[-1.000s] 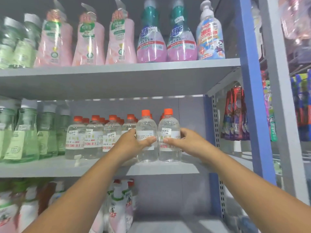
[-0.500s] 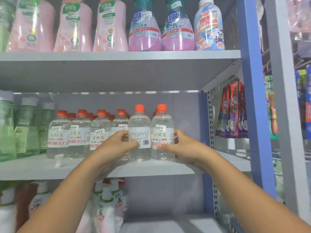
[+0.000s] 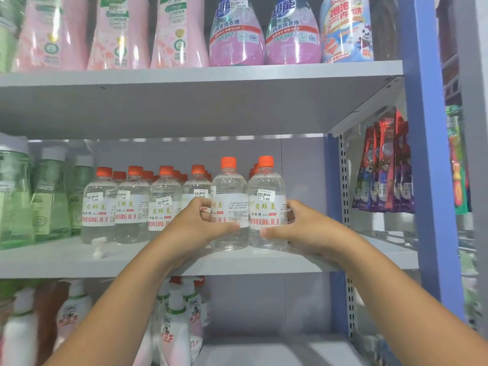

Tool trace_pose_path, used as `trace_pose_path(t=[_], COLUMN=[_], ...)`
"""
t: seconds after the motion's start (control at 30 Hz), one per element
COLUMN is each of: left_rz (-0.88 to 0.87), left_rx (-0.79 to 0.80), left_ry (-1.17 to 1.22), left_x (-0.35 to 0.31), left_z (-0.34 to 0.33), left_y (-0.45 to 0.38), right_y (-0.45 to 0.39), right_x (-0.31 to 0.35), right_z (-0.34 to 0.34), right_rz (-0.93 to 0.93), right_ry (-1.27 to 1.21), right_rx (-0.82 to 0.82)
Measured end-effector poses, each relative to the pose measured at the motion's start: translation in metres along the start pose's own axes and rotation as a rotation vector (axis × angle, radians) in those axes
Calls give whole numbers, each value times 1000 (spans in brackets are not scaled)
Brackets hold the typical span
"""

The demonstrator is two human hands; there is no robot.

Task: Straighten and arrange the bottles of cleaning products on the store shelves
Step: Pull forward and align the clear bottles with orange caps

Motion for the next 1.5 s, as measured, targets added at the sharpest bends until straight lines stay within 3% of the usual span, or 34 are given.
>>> trace_pose_path(t=[0.6,1.07,1.13,1.17,1.23,1.3,1.37,1.5], left_rz=[-5,-59,-181,-265,-416,-461,-318,42], left_rx=[-25,-68,-194,-275,-461,-666,-756,-661], left_ry=[-90,-148,-227,-243,-161,-56,31,38], left_x=[-8,-17,-23,-21,-4,40,107,227], left_z=[-3,-3,4,10,23,39,54,83], left_y=[7,15,36,55,107,155,172,160], right_y=[11,6,16,28,71,118,122,36], right_x=[14,13,20,23,29,21,-1,-75], right_z=[-2,-3,3,7,-6,-51,-107,-228], right_rz=[-5,14,62,130,434,703,683,14], right_ry=[186,139,221,270,210,110,82,-115], right_rx=[-41,-30,-181,-342,-657,-757,-637,-33])
Point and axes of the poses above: each hand's wrist, its own y-axis away from the middle knuckle, its own z-axis out of the back of the hand, x = y × z, the point moved 6 cm from there along -y, towards the middle knuckle, and after that the axes turned 8 degrees about x, right-handed, at the moved point
